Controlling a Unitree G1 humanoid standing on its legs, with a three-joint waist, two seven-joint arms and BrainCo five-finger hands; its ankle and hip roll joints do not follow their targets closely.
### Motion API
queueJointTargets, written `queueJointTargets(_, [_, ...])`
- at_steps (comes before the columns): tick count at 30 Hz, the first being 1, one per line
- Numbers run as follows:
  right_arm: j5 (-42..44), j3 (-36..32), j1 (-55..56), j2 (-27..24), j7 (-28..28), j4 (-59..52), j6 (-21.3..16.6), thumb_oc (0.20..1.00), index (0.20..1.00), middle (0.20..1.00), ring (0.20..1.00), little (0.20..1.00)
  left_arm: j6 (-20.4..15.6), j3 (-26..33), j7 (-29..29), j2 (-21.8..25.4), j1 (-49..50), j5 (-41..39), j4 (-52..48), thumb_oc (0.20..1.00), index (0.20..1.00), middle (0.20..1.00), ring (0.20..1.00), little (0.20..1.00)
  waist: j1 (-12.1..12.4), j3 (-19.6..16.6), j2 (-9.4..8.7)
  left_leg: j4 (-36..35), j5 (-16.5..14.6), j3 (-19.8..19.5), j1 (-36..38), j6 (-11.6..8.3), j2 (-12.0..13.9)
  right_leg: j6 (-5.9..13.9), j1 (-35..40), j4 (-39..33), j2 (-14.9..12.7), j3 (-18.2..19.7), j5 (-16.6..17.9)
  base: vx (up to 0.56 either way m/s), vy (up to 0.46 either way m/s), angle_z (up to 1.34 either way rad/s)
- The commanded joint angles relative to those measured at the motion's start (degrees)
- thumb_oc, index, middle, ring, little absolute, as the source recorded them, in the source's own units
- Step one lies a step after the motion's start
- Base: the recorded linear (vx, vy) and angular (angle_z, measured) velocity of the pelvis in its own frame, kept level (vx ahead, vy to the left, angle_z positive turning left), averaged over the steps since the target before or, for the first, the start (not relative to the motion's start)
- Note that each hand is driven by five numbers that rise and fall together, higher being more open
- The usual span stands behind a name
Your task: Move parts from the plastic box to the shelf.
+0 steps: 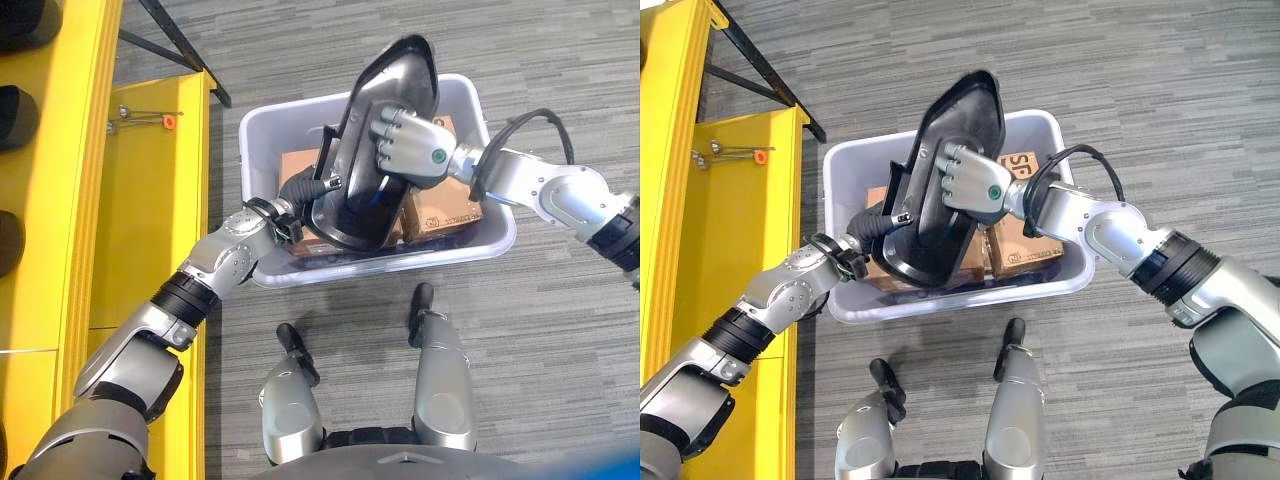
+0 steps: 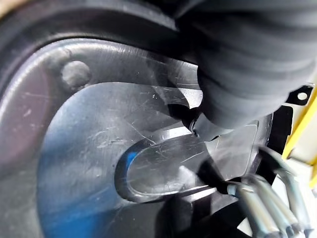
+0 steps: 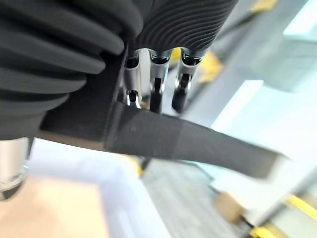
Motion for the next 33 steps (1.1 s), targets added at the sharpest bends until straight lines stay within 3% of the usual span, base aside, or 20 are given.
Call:
queueJointTargets(1, [10.7, -8.5, 6.2, 3.4, -5.8, -0.5, 10.1, 1.0, 1.0, 1.0, 1.0, 1.0, -5.9, 3.0, 1.4, -4.0, 4.5, -0.4, -8.9, 0.2, 0.2, 0.2, 0.2, 0.2, 0.2, -5.8, -1.08, 3.3, -4.9, -0.7, -0.9, 1.27, 0.9, 2.94, 6.2, 0.3, 0.8, -1.6, -8.8, 0.0, 0.0, 0.0])
queueJointTargets(9, [30.1, -23.0, 22.6, 10.0, -13.4, -3.6, 18.4, 1.0, 1.0, 1.0, 1.0, 1.0, -5.9, 8.2, 6.7, -8.1, 10.0, 3.0, -11.7, 0.2, 0.2, 0.2, 0.2, 0.2, -1.9, -8.3, -1.55, 1.0, -4.8, 0.5, 3.5, 1.28, 0.7, 3.05, 11.5, -4.4, 2.0, -0.7, -7.9, 0.01, 0.041, -0.05])
queueJointTargets(10, [36.4, -26.5, 28.5, 13.1, -17.2, -4.2, 18.1, 1.0, 1.0, 1.0, 1.0, 1.0, -6.2, 9.8, 8.1, -9.9, 12.2, 3.4, -12.4, 0.2, 0.2, 0.2, 0.2, 0.2, -2.6, -9.3, -1.4, 0.6, -4.8, 1.1, 4.8, 1.45, 0.6, 2.85, 12.9, -5.4, 2.1, -0.5, -7.7, 0.03, 0.061, -0.14])
queueJointTargets(11, [36.8, -26.7, 29.0, 13.4, -17.5, -4.3, 17.9, 1.0, 1.0, 1.0, 1.0, 1.0, -6.2, 9.8, 8.2, -10.0, 12.4, 3.4, -12.4, 0.2, 0.2, 0.2, 0.2, 0.2, -2.6, -9.4, -1.41, 0.5, -4.8, 1.1, 4.9, 1.47, 0.5, 2.84, 13.0, -5.5, 2.2, -0.5, -7.7, 0.04, 0.08, -0.18])
queueJointTargets(14, [49.0, -29.9, 35.6, 18.1, -23.0, -5.7, 14.1, 1.0, 1.0, 1.0, 1.0, 1.0, -7.5, 11.3, 9.6, -12.3, 15.0, 5.4, -12.7, 0.2, 0.2, 0.2, 0.2, 0.2, -3.6, -10.6, -1.29, 0.1, -4.7, 2.0, 6.1, 1.68, 0.5, 2.59, 14.1, -6.3, 2.4, 0.0, -7.4, 0.03, 0.059, -0.17])
queueJointTargets(15, [53.5, -31.3, 38.3, 20.4, -22.7, -6.1, 12.8, 1.0, 1.0, 1.0, 1.0, 1.0, -8.0, 11.9, 10.0, -13.1, 15.9, 5.1, -12.7, 0.2, 0.2, 0.2, 0.2, 0.2, -4.0, -11.0, -1.21, -0.1, -4.6, 2.4, 6.6, 1.71, 0.5, 2.48, 14.5, -6.5, 2.5, 0.2, -7.4, 0.04, 0.087, -0.19])
queueJointTargets(16, [65.6, -33.0, 43.7, 24.6, -22.7, -6.8, 9.6, 1.0, 1.0, 1.0, 1.0, 1.0, -9.0, 12.9, 10.8, -14.6, 17.8, 5.5, -13.0, 0.2, 0.2, 0.2, 0.2, 0.2, -4.6, -11.8, -1.1, -0.4, -4.5, 2.9, 7.4, 1.83, 0.3, 2.31, 15.2, -7.1, 2.7, 0.6, -7.3, 0.04, 0.082, -0.16])
queueJointTargets(18, [71.9, -33.5, 47.0, 27.1, -20.5, -6.8, 8.7, 1.0, 1.0, 1.0, 1.0, 1.0, -9.9, 13.3, 11.9, -15.5, 19.1, 6.7, -13.2, 0.2, 0.2, 0.2, 0.2, 0.2, -5.0, -12.3, -1.02, -0.7, -4.4, 3.3, 7.8, 1.9, 0.1, 2.19, 15.7, -7.6, 2.7, 0.7, -7.2, 0.02, 0.058, -0.22])
queueJointTargets(24, [92.4, -31.4, 54.6, 33.5, -9.0, -4.1, 12.3, 1.0, 1.0, 1.0, 1.0, 1.0, -15.0, 16.4, 20.1, -15.9, 23.0, 15.8, -12.7, 0.2, 0.2, 0.2, 0.2, 0.2, -4.8, -14.2, -1.28, -1.5, -3.5, 3.8, 9.2, 1.73, 0.1, 1.9, 17.8, -9.6, 2.4, 0.4, -6.4, 0.02, 0.005, -0.06])
queueJointTargets(28, [99.2, -29.5, 55.4, 36.2, -6.0, -2.2, 11.2, 1.0, 1.0, 1.0, 1.0, 1.0, -17.1, 17.5, 25.0, -15.6, 23.2, 26.3, -12.3, 0.2, 0.2, 0.2, 0.2, 0.2, -3.7, -15.4, -2.01, -2.2, -3.0, 2.9, 9.5, 1.3, 0.1, 1.63, 18.9, -10.7, 2.8, -0.4, -6.0, 0.04, -0.054, 0.04])
queueJointTargets(33, [101.6, -27.7, 52.5, 37.0, -5.6, -2.8, 11.7, 1.0, 1.0, 1.0, 1.0, 1.0, -15.4, 16.3, 27.8, -15.0, 21.7, 31.6, -12.2, 0.2, 0.2, 0.2, 0.2, 0.2, -2.8, -15.8, -2.56, -2.6, -2.7, 2.0, 9.6, 0.8, 0.2, 1.5, 19.4, -11.3, 3.2, -1.1, -5.8, 0.01, -0.047, 0.03])
